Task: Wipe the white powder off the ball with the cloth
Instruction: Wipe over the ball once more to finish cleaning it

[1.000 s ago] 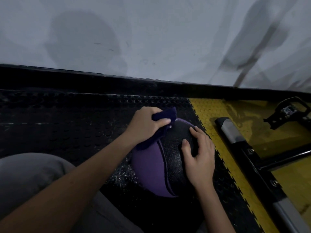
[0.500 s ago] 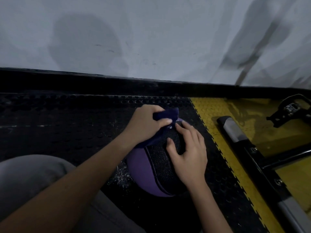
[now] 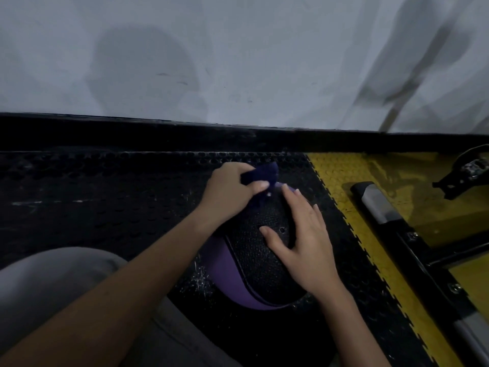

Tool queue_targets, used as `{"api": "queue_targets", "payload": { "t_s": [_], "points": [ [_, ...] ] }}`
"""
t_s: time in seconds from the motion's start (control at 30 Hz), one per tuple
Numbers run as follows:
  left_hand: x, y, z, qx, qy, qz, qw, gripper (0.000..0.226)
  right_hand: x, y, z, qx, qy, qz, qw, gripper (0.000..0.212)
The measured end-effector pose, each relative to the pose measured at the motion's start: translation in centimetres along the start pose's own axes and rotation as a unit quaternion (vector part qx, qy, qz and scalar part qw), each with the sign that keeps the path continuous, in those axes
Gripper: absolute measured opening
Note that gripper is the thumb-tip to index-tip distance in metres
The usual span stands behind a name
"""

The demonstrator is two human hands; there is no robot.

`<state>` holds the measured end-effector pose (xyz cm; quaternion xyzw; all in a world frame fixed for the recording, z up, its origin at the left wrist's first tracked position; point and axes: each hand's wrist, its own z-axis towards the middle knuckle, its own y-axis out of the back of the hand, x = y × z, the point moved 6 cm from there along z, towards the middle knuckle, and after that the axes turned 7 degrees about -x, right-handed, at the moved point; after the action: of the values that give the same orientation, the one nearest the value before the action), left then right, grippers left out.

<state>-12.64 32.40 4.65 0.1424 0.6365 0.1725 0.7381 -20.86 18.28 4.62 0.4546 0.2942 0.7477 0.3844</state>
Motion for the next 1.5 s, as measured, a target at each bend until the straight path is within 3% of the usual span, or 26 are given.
{"api": "queue_targets", "payload": {
  "t_s": [0.13,0.37,0.5,0.63,0.7,0.83,0.9,0.97,1.07,1.2,1.27,1.4,1.5],
  "points": [
    [-0.4,-0.4,0.6,-0.025,-0.025,0.048,0.998,0.005,-0.3,0.0,0.0,0.021,-0.023,0.028,0.999,0.076],
    [5.2,1.7,2.0,-0.092,0.131,0.004,0.987,0.017,-3.4,-0.4,-1.0,0.082,-0.193,0.068,0.975,0.088],
    [2.0,1.2,1.2,-0.055,0.066,-0.012,0.996,0.006,-3.6,-0.4,-1.1,0.041,-0.211,0.130,0.968,0.088],
    [-1.5,0.3,-0.4,-0.023,-0.043,0.069,0.996,0.013,-3.4,-0.5,-1.1,0.040,-0.213,0.128,0.968,0.091],
    [-1.5,0.4,-0.2,-0.036,-0.048,0.056,0.997,0.014,-3.3,-0.4,-1.0,0.047,-0.206,0.129,0.969,0.088],
    [3.2,1.5,1.9,-0.077,0.069,0.039,0.994,0.016,-3.4,-0.2,-1.1,0.049,-0.209,0.145,0.966,0.084],
    [5.9,1.4,2.0,-0.075,0.153,-0.016,0.985,0.014,-3.4,-0.2,-1.2,0.047,-0.211,0.152,0.964,0.081],
    [6.8,1.1,1.7,-0.078,0.185,-0.064,0.978,0.010,-3.5,-0.2,-1.2,0.045,-0.215,0.152,0.964,0.086],
    [4.1,1.3,1.2,-0.087,0.114,-0.053,0.988,0.010,-3.7,-0.2,-1.3,0.041,-0.217,0.148,0.964,0.089],
    [-2.2,-0.3,-1.0,-0.018,-0.057,0.024,0.998,0.013,-3.9,-0.2,-1.2,0.043,-0.208,0.142,0.967,0.088],
    [-3.3,-1.2,-1.2,-0.016,-0.094,0.041,0.995,0.013,-3.8,-0.3,-1.1,0.049,-0.207,0.138,0.967,0.087],
    [-0.7,-1.1,2.6,-0.047,-0.008,0.027,0.999,0.019,-3.6,-0.3,-0.8,0.055,-0.214,0.140,0.965,0.084],
    [2.6,-1.3,5.7,-0.011,0.068,0.047,0.997,0.025,-3.5,-0.1,-0.9,0.051,-0.214,0.146,0.965,0.083]
  ]
}}
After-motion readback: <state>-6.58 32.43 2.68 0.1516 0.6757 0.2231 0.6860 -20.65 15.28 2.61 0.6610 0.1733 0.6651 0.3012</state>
